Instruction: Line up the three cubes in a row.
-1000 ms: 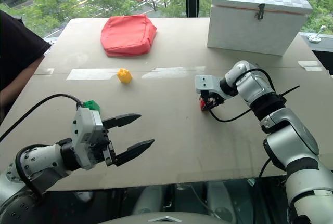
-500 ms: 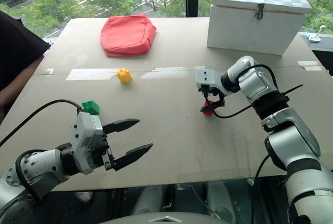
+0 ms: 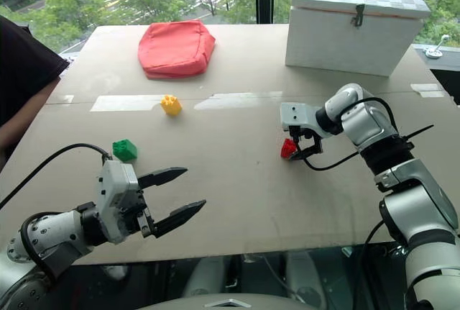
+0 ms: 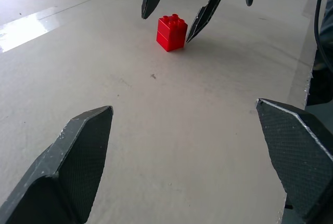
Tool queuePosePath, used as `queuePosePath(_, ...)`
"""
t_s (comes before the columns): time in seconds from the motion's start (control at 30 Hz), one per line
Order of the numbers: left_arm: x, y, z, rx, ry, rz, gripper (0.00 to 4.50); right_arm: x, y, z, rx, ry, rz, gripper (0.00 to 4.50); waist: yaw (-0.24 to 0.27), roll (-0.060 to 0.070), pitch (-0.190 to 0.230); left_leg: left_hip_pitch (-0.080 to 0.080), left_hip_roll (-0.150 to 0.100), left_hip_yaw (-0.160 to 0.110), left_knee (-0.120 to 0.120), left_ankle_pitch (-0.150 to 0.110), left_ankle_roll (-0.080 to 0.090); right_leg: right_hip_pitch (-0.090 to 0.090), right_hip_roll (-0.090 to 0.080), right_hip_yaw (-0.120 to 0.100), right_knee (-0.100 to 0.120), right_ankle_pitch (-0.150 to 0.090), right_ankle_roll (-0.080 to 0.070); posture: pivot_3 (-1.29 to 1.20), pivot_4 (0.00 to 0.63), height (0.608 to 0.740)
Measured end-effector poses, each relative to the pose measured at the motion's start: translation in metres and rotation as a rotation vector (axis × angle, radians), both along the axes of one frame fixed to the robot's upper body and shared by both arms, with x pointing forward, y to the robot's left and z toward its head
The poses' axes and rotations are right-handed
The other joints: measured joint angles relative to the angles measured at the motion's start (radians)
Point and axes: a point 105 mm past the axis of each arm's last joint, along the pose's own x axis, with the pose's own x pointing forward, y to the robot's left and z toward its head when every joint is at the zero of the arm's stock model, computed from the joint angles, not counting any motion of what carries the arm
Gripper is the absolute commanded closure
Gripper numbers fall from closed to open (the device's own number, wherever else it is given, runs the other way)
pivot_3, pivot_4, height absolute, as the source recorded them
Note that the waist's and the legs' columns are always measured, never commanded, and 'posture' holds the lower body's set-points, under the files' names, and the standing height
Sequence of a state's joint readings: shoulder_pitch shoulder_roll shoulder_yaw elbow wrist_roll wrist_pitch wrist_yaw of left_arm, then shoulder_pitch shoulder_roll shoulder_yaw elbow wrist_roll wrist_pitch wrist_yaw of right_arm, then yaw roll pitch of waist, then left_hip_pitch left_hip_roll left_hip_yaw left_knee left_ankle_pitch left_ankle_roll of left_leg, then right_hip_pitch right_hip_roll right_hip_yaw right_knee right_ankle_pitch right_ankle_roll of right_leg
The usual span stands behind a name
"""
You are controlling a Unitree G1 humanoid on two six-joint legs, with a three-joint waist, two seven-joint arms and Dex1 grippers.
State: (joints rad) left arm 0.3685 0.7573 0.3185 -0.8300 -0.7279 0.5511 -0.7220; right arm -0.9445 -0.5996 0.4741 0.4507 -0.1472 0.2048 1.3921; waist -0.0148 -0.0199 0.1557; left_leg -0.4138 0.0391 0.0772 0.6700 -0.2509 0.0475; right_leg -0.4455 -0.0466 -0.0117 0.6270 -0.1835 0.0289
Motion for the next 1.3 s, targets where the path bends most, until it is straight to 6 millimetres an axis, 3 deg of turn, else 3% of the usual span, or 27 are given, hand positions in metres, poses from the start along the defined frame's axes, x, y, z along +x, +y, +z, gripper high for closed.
queuePosePath(0.23,-0.001,0.003,-0.004,0.004,0.007,0.005,0.00,0.006,-0.002,-0.010,-0.028,-0.016,-0.004,0.03,0.001,0.000,0.000,-0.001,0.000,0.000,0.000,0.000,0.000,0.000,0.000,0.000,0.000,0.000,0.000,0.00,0.150,0.740)
queuePosePath(0.67,0.001,0.006,-0.003,-0.012,-0.008,0.043,0.00,0.010,-0.003,-0.002,-0.026,-0.025,0.022,0.03,0.001,0.000,0.000,-0.001,0.000,0.000,0.000,0.000,0.000,0.000,0.000,0.000,0.000,0.000,0.000,0.00,0.150,0.740)
queuePosePath(0.8,0.008,0.022,0.000,-0.064,-0.016,0.167,0.00,-0.008,-0.006,0.006,0.051,0.003,0.053,0.03,0.006,0.000,0.000,-0.001,0.002,-0.002,0.000,0.000,0.000,0.000,-0.001,-0.001,0.000,0.000,0.000,0.00,0.150,0.740)
queuePosePath(0.93,0.021,0.059,-0.005,-0.082,-0.003,0.409,0.00,-0.029,-0.018,0.013,0.222,0.021,-0.025,0.03,0.011,0.000,0.000,-0.001,0.000,-0.002,0.000,0.000,0.000,0.000,-0.001,-0.002,0.000,0.000,0.000,0.00,0.150,0.740)
queuePosePath(1.0,0.026,0.081,-0.006,-0.070,-0.011,0.536,0.00,-0.042,-0.015,0.034,0.409,0.022,-0.071,0.03,0.007,0.000,0.000,-0.001,0.001,-0.002,0.000,0.000,0.000,0.000,-0.001,-0.001,0.000,0.000,0.000,0.00,0.150,0.740)
queuePosePath(1.03,0.026,0.083,-0.006,-0.068,-0.012,0.548,0.00,-0.043,-0.014,0.037,0.422,0.020,-0.072,0.03,0.005,0.000,0.000,0.000,0.001,-0.002,0.000,0.000,0.000,0.001,-0.001,-0.001,0.000,0.000,0.000,0.00,0.150,0.740)
queuePosePath(1.07,0.032,0.093,-0.004,-0.062,-0.024,0.615,0.00,-0.053,-0.013,0.055,0.536,-0.002,-0.094,0.03,0.006,0.000,0.000,0.000,0.001,-0.003,0.000,0.000,0.000,0.001,-0.001,-0.002,0.001,0.000,0.000,0.00,0.150,0.740)
queuePosePath(1.17,0.047,0.114,-0.002,-0.051,-0.030,0.750,0.00,-0.077,-0.007,0.081,0.704,-0.014,-0.093,0.03,0.014,-0.001,0.000,0.000,0.001,-0.005,0.000,0.000,0.000,0.002,-0.001,-0.003,0.001,0.000,0.001,0.00,0.150,0.740)
queuePosePath(1.3,0.069,0.136,0.003,-0.030,-0.027,0.907,0.00,-0.109,0.012,0.091,0.803,-0.022,-0.045,0.03,0.018,-0.003,-0.002,0.000,0.001,-0.004,0.001,0.000,-0.001,0.002,-0.001,-0.003,0.002,0.000,0.000,0.00,0.150,0.740)
